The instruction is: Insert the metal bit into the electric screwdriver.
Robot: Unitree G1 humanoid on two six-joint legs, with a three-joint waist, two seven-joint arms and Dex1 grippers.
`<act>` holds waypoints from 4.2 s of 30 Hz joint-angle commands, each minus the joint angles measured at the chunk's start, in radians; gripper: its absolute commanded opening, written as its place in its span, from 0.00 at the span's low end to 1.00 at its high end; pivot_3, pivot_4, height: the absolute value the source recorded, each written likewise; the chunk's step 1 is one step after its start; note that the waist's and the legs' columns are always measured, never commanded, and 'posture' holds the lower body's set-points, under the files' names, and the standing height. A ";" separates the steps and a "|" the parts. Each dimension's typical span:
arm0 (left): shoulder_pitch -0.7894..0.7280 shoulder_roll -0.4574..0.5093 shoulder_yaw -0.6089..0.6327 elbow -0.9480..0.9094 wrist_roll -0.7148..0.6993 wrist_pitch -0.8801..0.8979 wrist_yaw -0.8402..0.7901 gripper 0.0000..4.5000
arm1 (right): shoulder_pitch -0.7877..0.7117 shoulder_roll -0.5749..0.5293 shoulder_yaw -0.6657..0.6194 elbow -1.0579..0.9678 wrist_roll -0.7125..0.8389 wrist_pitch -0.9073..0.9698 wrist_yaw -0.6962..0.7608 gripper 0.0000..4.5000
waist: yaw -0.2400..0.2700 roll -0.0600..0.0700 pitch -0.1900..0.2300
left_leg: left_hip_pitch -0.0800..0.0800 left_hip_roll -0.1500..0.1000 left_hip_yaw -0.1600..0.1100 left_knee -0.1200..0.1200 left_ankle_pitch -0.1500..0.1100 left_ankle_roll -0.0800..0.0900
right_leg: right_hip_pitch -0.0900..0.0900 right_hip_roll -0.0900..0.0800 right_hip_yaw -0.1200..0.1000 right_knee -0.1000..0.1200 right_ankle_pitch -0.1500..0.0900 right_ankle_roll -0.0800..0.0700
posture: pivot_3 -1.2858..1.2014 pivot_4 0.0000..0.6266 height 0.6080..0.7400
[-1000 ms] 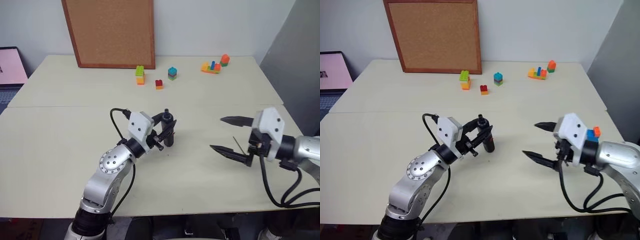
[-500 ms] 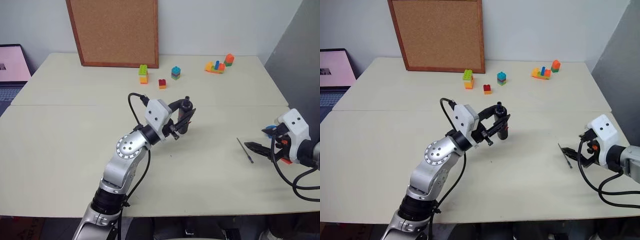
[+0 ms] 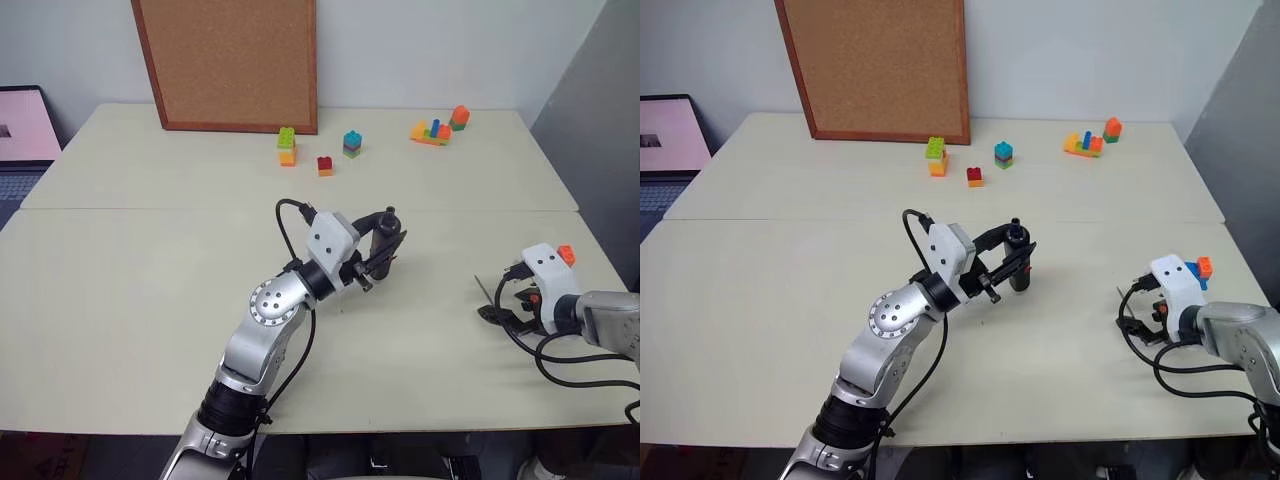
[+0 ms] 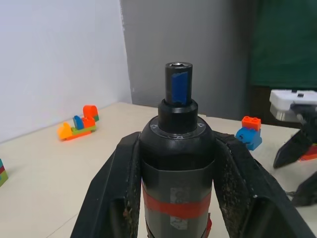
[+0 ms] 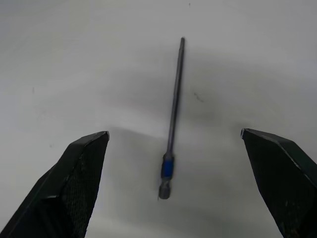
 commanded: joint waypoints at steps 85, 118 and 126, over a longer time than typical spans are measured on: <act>-0.039 0.203 0.060 -0.072 -0.155 0.253 -0.210 0.37 | -0.101 0.567 0.068 -0.268 0.156 -0.869 0.106 0.00 | -0.003 0.005 -0.003 | 0.000 0.002 -0.004 0.001 0.000 0.000 | -0.006 0.001 0.000 0.005 0.003 -0.005 | 0.52 0.24 1.00; -0.108 0.192 0.090 0.001 -0.157 0.252 -0.259 0.37 | -0.091 0.620 0.203 -0.234 0.021 -1.054 0.055 0.00 | -0.007 0.005 -0.003 | 0.006 0.001 -0.004 0.002 0.001 0.001 | -0.006 0.002 0.002 0.017 0.000 -0.002 | 0.52 0.24 1.00; -0.098 0.232 0.120 -0.020 -0.159 0.250 -0.255 0.37 | -0.136 0.633 0.202 -0.199 0.029 -1.064 0.068 0.00 | -0.010 0.005 -0.003 | 0.009 0.002 -0.004 0.002 0.001 0.001 | -0.005 0.002 0.002 0.018 0.000 -0.002 | 0.52 0.24 1.00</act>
